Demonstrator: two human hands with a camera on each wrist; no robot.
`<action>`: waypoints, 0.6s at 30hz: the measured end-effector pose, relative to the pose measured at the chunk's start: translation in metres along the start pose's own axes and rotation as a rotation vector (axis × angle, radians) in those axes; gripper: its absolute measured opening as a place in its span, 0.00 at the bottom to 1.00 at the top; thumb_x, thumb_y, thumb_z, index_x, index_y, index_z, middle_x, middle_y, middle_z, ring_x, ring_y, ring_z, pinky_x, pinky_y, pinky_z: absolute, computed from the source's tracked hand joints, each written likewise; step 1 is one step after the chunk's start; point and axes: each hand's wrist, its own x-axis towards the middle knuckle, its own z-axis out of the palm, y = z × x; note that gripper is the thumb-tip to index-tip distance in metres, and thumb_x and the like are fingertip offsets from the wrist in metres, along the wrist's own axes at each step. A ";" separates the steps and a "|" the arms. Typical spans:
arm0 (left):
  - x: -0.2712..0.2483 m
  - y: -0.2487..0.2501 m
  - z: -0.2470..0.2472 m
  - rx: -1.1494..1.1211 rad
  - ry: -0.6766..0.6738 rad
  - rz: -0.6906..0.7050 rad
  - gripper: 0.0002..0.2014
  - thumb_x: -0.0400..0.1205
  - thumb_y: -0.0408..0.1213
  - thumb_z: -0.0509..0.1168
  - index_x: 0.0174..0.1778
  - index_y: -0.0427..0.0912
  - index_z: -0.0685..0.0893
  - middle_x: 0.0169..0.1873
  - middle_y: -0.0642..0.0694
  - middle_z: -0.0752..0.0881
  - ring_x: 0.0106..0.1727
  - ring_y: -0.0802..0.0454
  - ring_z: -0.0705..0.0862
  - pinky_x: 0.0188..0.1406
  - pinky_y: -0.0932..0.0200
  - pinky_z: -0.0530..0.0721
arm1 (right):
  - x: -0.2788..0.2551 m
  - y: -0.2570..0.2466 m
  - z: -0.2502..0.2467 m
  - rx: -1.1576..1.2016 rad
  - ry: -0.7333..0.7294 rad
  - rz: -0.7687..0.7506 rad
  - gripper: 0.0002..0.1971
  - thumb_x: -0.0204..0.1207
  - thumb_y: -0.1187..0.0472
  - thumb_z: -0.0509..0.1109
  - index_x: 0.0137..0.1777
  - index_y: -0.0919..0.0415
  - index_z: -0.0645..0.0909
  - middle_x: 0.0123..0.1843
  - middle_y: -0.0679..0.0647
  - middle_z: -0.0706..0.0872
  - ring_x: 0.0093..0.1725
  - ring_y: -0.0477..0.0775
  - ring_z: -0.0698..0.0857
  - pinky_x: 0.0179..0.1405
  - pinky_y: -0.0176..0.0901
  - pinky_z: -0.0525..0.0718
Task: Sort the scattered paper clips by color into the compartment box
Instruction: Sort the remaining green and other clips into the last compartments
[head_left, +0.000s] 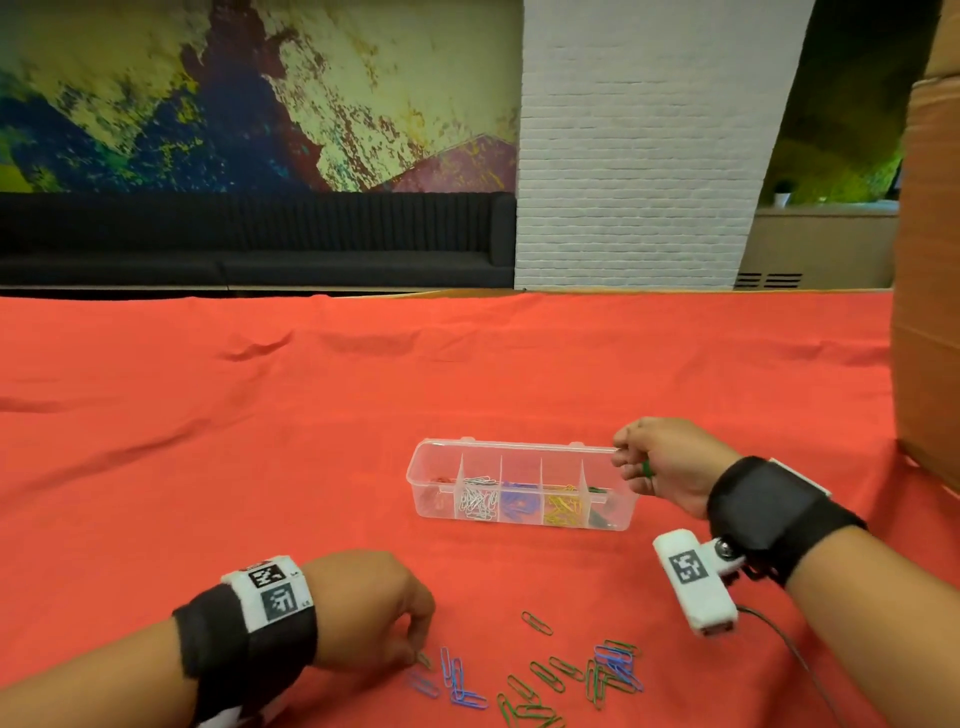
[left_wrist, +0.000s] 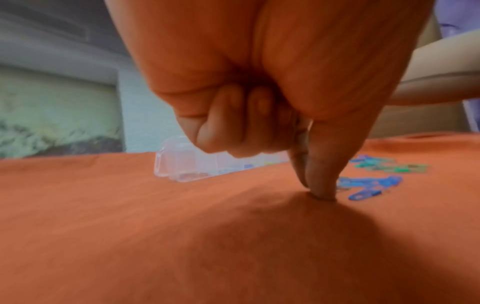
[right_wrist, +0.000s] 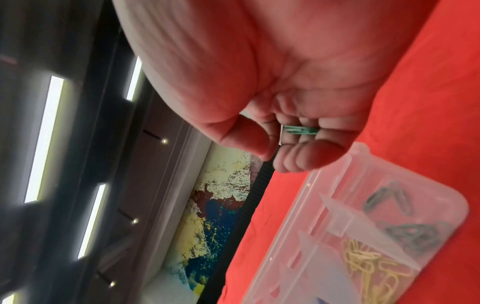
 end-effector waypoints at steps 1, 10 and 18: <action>0.000 -0.002 -0.002 -0.036 -0.003 -0.006 0.12 0.74 0.55 0.62 0.50 0.57 0.82 0.38 0.55 0.85 0.39 0.55 0.82 0.39 0.61 0.78 | 0.001 -0.003 0.003 -0.012 -0.012 -0.011 0.09 0.79 0.73 0.54 0.42 0.61 0.72 0.33 0.59 0.72 0.28 0.51 0.66 0.28 0.41 0.66; 0.039 -0.013 -0.042 -0.913 0.000 -0.239 0.01 0.66 0.41 0.59 0.29 0.51 0.75 0.23 0.56 0.73 0.23 0.55 0.68 0.22 0.62 0.62 | -0.013 0.003 0.011 -0.825 0.018 -0.349 0.07 0.72 0.64 0.66 0.45 0.50 0.82 0.44 0.45 0.87 0.47 0.51 0.86 0.47 0.44 0.82; 0.136 0.036 -0.097 -0.420 0.083 -0.130 0.12 0.83 0.41 0.55 0.36 0.40 0.74 0.34 0.40 0.73 0.36 0.45 0.69 0.34 0.56 0.73 | -0.076 0.063 0.050 -1.477 -0.758 -0.650 0.21 0.75 0.55 0.60 0.69 0.49 0.77 0.74 0.47 0.78 0.66 0.63 0.81 0.65 0.56 0.80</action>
